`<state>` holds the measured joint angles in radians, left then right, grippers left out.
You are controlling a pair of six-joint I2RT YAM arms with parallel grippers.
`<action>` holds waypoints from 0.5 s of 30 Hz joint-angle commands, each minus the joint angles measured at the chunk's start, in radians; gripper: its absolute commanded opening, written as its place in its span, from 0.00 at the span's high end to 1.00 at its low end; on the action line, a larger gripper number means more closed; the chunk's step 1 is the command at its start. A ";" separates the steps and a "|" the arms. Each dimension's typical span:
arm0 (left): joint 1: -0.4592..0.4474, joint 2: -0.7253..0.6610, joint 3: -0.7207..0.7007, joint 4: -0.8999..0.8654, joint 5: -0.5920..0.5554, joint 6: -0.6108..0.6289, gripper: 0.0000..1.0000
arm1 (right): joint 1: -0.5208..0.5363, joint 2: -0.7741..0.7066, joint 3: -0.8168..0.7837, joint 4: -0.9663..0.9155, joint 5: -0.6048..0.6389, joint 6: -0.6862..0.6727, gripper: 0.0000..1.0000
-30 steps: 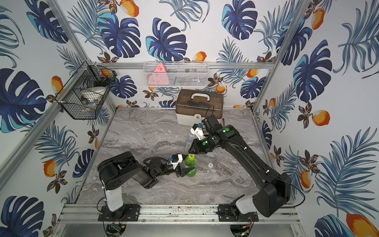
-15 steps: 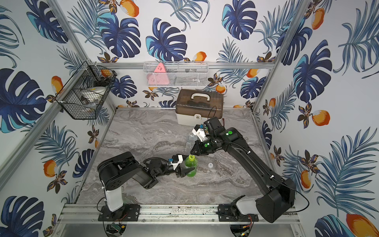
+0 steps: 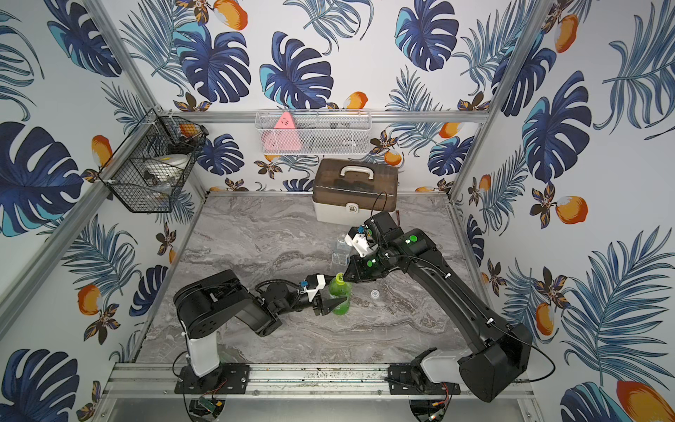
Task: Screw on the bottle caps
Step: Screw the bottle cap onto the plastic bottle.
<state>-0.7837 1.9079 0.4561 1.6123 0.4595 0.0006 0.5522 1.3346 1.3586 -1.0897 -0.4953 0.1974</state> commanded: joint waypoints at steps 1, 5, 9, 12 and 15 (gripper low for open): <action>0.001 0.019 -0.011 -0.066 -0.012 0.014 0.32 | 0.012 0.009 0.023 -0.090 -0.006 -0.038 0.82; 0.005 0.015 -0.011 -0.065 -0.005 0.023 0.32 | 0.012 -0.001 0.089 -0.112 0.104 -0.084 0.72; 0.015 0.014 -0.007 -0.066 0.020 0.024 0.32 | 0.011 0.020 0.156 -0.076 0.144 -0.165 0.45; 0.021 0.013 -0.001 -0.066 0.031 0.021 0.32 | 0.010 0.056 0.169 -0.022 0.088 -0.220 0.30; 0.030 0.014 -0.002 -0.065 0.029 0.024 0.32 | 0.008 0.099 0.172 0.036 0.041 -0.224 0.31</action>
<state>-0.7631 1.9072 0.4633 1.6123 0.4908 0.0002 0.5617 1.4132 1.5234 -1.1202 -0.4145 0.0143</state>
